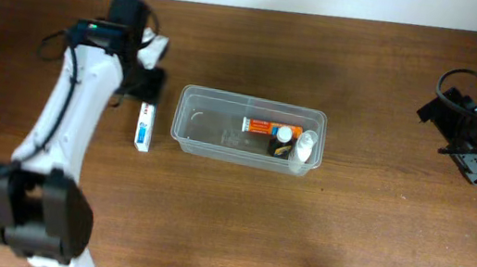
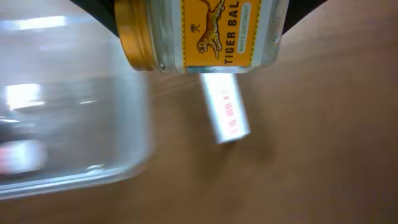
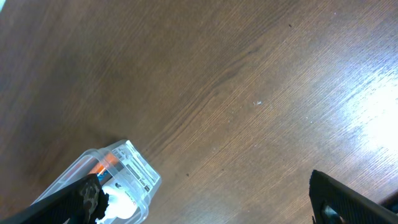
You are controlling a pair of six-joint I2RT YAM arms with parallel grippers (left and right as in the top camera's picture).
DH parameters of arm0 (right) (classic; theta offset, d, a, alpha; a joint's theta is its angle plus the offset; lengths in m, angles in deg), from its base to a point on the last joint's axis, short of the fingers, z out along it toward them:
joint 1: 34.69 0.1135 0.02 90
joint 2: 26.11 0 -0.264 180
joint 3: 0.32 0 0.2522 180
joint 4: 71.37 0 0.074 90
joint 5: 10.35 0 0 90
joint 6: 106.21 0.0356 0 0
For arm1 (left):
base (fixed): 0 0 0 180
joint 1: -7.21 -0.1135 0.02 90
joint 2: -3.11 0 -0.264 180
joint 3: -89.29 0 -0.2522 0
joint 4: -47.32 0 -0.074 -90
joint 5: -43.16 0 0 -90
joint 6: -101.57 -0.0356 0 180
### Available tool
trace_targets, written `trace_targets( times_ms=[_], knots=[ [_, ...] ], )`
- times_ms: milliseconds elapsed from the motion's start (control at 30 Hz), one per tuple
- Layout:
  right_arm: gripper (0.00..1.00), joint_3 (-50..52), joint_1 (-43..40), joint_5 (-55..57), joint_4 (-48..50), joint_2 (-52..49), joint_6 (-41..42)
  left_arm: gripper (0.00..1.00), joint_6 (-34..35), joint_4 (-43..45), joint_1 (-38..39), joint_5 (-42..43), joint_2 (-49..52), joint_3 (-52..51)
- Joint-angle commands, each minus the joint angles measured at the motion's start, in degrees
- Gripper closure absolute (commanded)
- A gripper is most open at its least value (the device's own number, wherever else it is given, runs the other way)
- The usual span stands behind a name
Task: Pack container
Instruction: 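Carry the jar into the container and release it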
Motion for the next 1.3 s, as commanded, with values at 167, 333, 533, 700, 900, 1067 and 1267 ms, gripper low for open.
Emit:
trace_targets(
  times_ms=[167,333,533,700,900,1067,1267],
  knots=[
    [0.01,-0.85,-0.24,0.11,-0.04,0.72,-0.22,0.62,20.39,3.34,18.53,1.11,-4.09,-0.76],
    [0.01,-0.85,-0.24,0.11,-0.04,0.72,-0.22,0.62,30.69,8.90,26.45,1.11,3.58,-3.50],
    [0.01,-0.85,-0.24,0.11,-0.04,0.72,-0.22,0.62,31.23,15.06,30.88,0.63,11.10,-3.50],
    [0.02,-0.85,-0.24,0.11,-0.04,0.72,-0.22,0.62,33.09,16.15,30.58,-2.12,13.22,-3.50],
    [0.01,-0.85,-0.24,0.11,-0.04,0.72,-0.22,0.55,33.09,16.74,30.58,-2.16,15.93,-3.50],
    [0.01,-0.85,-0.24,0.11,-0.04,0.72,-0.22,0.32,33.07,16.87,30.58,-2.82,16.15,-3.50],
    [0.01,-0.85,-0.24,0.11,-0.04,0.72,-0.22,0.22,33.07,11.37,28.20,-2.34,14.56,-1.44]
  ],
)
